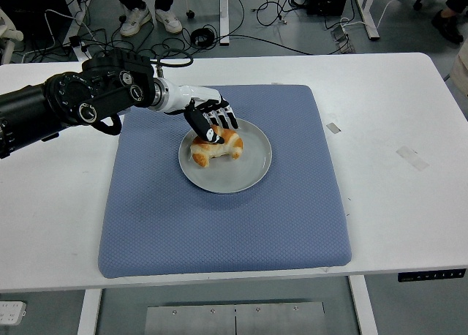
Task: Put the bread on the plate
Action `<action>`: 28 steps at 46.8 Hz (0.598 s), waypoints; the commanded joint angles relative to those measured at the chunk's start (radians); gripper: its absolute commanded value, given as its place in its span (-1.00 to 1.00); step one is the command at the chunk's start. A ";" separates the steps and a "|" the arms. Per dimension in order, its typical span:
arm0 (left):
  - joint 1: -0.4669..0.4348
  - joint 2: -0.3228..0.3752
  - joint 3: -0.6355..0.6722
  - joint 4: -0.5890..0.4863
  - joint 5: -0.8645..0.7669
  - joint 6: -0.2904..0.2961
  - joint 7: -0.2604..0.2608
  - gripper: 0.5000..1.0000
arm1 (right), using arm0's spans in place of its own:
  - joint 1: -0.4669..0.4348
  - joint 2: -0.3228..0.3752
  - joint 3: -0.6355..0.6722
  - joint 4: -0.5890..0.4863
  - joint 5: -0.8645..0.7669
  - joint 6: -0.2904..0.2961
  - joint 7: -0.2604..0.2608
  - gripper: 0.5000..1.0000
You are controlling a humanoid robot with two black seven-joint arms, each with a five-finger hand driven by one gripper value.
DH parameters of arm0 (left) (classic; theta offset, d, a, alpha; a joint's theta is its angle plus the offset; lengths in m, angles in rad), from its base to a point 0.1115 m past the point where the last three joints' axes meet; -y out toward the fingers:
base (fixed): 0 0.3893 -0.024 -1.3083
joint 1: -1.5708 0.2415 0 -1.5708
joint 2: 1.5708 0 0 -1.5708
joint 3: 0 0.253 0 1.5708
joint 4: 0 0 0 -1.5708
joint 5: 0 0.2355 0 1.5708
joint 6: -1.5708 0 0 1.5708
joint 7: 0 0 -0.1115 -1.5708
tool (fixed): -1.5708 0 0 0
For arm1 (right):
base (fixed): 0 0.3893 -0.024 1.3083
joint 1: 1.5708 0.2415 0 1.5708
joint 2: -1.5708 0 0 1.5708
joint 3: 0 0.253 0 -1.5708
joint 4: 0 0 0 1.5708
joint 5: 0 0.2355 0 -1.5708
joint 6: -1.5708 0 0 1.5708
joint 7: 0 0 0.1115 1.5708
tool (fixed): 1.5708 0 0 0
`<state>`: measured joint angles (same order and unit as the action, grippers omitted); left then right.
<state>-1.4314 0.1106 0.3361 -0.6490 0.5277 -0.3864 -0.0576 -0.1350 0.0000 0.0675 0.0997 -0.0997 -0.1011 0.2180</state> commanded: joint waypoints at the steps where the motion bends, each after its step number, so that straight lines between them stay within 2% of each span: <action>1: 0.000 0.001 -0.003 0.000 0.000 0.000 0.001 -0.03 | 0.000 0.000 0.000 0.000 0.000 0.000 0.001 1.00; 15: -0.001 0.001 -0.005 0.000 0.000 0.000 0.001 0.22 | 0.000 0.000 0.000 0.000 0.000 0.000 0.000 1.00; 28: -0.006 0.014 -0.011 0.000 -0.012 -0.002 0.001 0.62 | 0.000 0.000 0.000 0.000 0.000 0.000 0.000 1.00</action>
<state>-1.4370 0.1221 0.3265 -0.6489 0.5171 -0.3878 -0.0567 -0.1350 0.0000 0.0680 0.0998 -0.0997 -0.1014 0.2187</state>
